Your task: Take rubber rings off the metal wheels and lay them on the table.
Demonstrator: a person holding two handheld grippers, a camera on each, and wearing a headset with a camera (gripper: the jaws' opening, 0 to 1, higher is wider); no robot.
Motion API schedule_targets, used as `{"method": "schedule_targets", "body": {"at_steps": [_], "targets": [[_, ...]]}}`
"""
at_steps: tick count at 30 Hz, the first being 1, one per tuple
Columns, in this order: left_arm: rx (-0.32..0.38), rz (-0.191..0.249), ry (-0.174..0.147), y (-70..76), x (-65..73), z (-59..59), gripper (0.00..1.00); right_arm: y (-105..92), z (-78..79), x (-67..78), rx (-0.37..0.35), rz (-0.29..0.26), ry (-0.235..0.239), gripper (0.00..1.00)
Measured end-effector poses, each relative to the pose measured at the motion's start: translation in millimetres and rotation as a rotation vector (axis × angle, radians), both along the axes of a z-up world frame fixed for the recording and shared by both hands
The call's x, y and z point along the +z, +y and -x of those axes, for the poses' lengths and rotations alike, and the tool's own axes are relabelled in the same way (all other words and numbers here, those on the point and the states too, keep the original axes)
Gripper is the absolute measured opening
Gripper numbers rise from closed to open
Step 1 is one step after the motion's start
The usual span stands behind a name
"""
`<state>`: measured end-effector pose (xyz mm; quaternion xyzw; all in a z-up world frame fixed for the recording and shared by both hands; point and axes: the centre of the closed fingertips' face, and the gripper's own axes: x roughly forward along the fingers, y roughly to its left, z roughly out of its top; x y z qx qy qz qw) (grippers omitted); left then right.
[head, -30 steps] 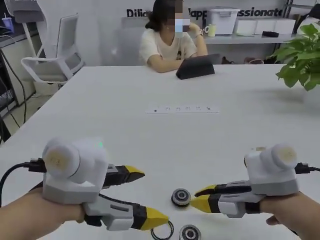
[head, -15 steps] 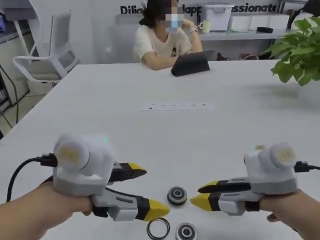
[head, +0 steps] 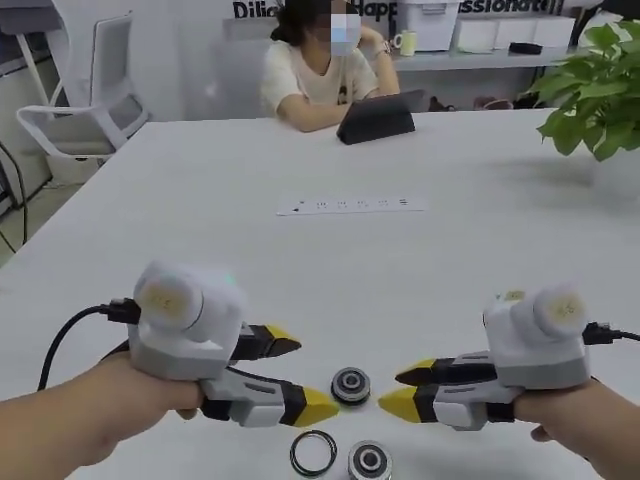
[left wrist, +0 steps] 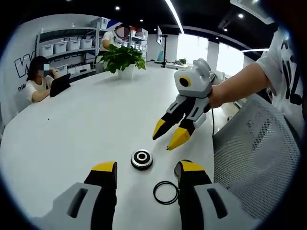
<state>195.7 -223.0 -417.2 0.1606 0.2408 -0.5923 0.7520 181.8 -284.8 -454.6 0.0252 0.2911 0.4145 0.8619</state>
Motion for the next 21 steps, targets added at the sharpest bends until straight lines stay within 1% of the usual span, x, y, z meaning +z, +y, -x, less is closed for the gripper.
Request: {"method": "schedule_targets", "body": {"at_steps": [3, 7, 11, 15, 19, 21], "targets": [[-0.003, -0.006, 0.009, -3.1, -4.4, -0.2, 0.45, 0.5, -0.3, -1.0, -0.002, -0.006, 0.003, 0.27], [-0.015, -0.018, 0.011, -7.6, -9.7, -1.1, 0.45, 0.7, -0.2, -3.8, 0.005, -0.001, 0.006, 0.27], [-0.017, -0.024, 0.015, -12.9, -15.0, -4.1, 0.42, 1.6, -0.2, -5.8, 0.004, -0.005, 0.012, 0.27], [-0.024, -0.033, 0.018, -17.6, -19.4, -4.5, 0.4, 2.9, 0.3, -6.8, 0.01, -0.007, 0.015, 0.27], [-0.03, -0.053, 0.019, -22.2, -25.9, -6.6, 0.34, 3.8, 0.9, -8.0, 0.018, -0.002, 0.014, 0.27], [-0.03, -0.058, 0.017, -25.2, -27.7, -8.1, 0.33, 3.8, 1.4, -9.1, 0.022, 0.005, 0.015, 0.27]]}}
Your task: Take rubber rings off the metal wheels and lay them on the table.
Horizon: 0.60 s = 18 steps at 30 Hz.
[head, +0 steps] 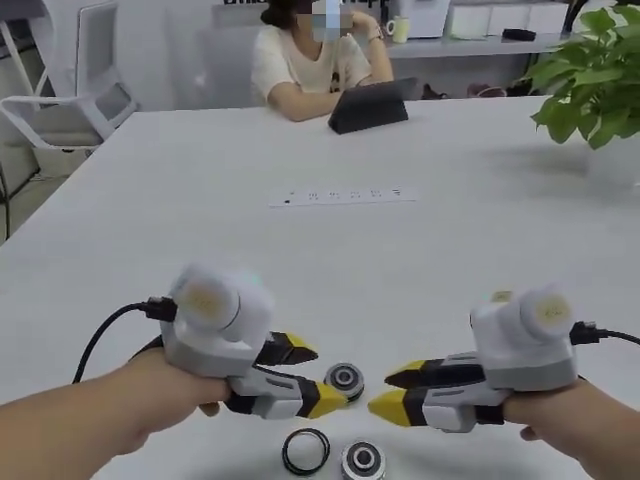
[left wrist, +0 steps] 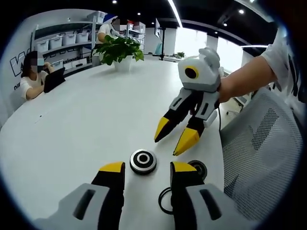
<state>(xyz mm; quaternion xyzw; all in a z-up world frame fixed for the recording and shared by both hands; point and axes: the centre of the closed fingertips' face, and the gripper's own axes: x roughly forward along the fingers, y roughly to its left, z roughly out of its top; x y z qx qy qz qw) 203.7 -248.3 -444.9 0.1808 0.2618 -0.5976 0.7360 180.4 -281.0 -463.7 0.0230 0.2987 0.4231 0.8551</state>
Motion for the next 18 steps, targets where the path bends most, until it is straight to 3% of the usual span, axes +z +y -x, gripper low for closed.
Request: {"method": "schedule_targets", "body": {"at_steps": [10, 18], "targets": [[0.003, -0.008, -0.007, -11.4, -6.0, -3.8, 0.23, -3.5, -0.1, -3.1, -0.001, 0.004, 0.004, 0.27], [-0.009, -0.026, -0.013, -18.5, -13.5, -4.3, 0.21, -4.3, 0.7, -6.0, -0.005, 0.002, 0.009, 0.27]]}}
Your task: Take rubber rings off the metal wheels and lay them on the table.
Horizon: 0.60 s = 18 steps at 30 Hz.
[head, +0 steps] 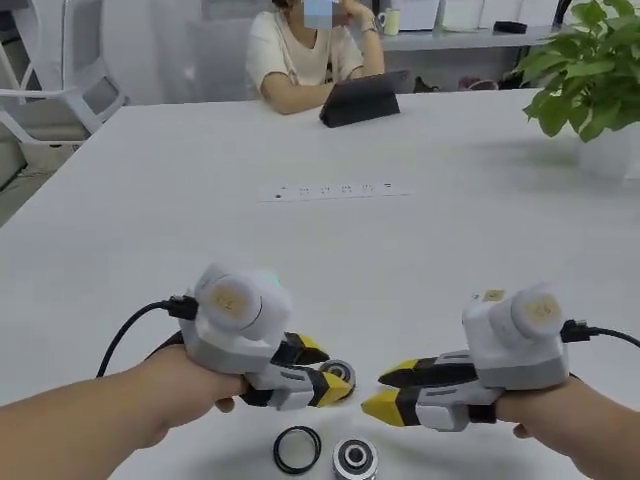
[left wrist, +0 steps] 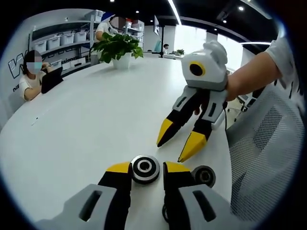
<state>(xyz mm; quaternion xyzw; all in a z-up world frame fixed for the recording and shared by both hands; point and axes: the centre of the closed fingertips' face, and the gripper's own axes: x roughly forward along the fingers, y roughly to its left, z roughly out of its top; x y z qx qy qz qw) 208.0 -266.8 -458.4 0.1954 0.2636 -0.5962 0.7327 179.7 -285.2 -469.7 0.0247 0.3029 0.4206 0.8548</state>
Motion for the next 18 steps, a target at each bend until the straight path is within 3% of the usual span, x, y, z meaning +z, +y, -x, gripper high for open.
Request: {"method": "schedule_targets", "body": {"at_steps": [6, 8, 18], "targets": [[-0.001, -0.009, -0.019, -1.7, -2.1, -1.9, 0.12, -0.9, 1.2, -2.6, 0.001, 0.003, 0.003, 0.26], [-0.017, -0.028, -0.055, -0.8, -3.0, -2.2, 0.09, -1.4, 1.1, -3.2, 0.001, 0.005, 0.003, 0.26], [-0.005, -0.017, -0.046, 0.6, -2.1, -2.5, 0.09, 3.4, -1.6, -1.9, -0.002, -0.002, 0.002, 0.26]]}}
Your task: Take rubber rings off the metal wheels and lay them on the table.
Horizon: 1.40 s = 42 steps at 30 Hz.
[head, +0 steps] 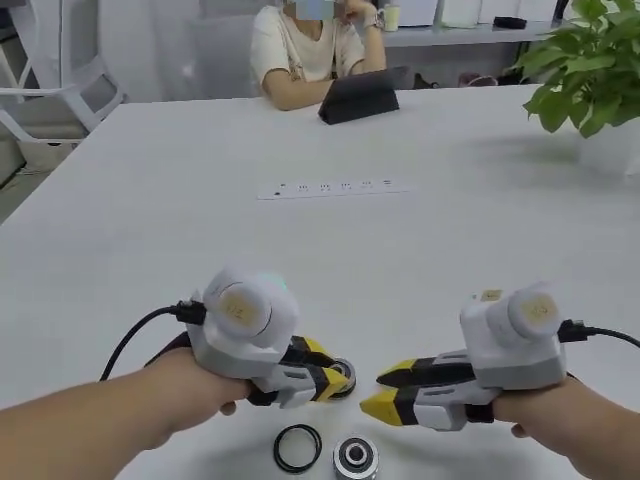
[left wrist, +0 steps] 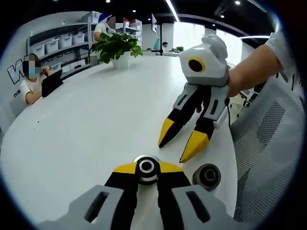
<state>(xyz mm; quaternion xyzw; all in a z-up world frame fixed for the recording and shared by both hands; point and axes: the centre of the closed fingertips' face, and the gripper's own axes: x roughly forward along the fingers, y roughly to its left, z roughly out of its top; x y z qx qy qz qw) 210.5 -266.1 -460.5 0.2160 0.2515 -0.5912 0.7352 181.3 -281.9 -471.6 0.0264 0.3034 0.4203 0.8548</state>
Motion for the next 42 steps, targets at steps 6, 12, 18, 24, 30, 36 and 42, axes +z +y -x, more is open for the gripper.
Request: {"method": "schedule_targets", "body": {"at_steps": [6, 12, 18, 24, 30, 36, 42], "targets": [[0.009, 0.004, -0.001, 0.1, 0.0, -0.3, 0.09, 3.5, -2.9, 1.1, -0.005, -0.002, -0.009, 0.26], [0.022, 0.0, -0.013, 0.0, 1.2, -2.2, 0.08, 8.3, -6.5, 0.3, 0.001, 0.008, -0.021, 0.26], [0.029, 0.012, -0.013, 0.3, 1.6, -1.3, 0.08, 11.3, -12.4, 1.1, -0.001, 0.018, -0.034, 0.26], [0.029, 0.011, -0.013, 0.0, 1.0, -1.0, 0.08, 18.5, -15.3, -2.6, 0.026, 0.054, -0.055, 0.26], [0.026, 0.017, -0.015, 0.3, 0.3, 0.6, 0.08, 19.6, -19.6, -3.6, 0.025, 0.073, -0.069, 0.26], [0.028, 0.022, -0.016, 0.3, 0.3, 0.7, 0.08, 19.3, -23.1, -5.2, 0.027, 0.097, -0.088, 0.27], [0.028, 0.022, -0.018, 0.2, 0.2, 0.8, 0.08, 21.0, -21.5, -5.0, 0.037, 0.106, -0.109, 0.23]]}}
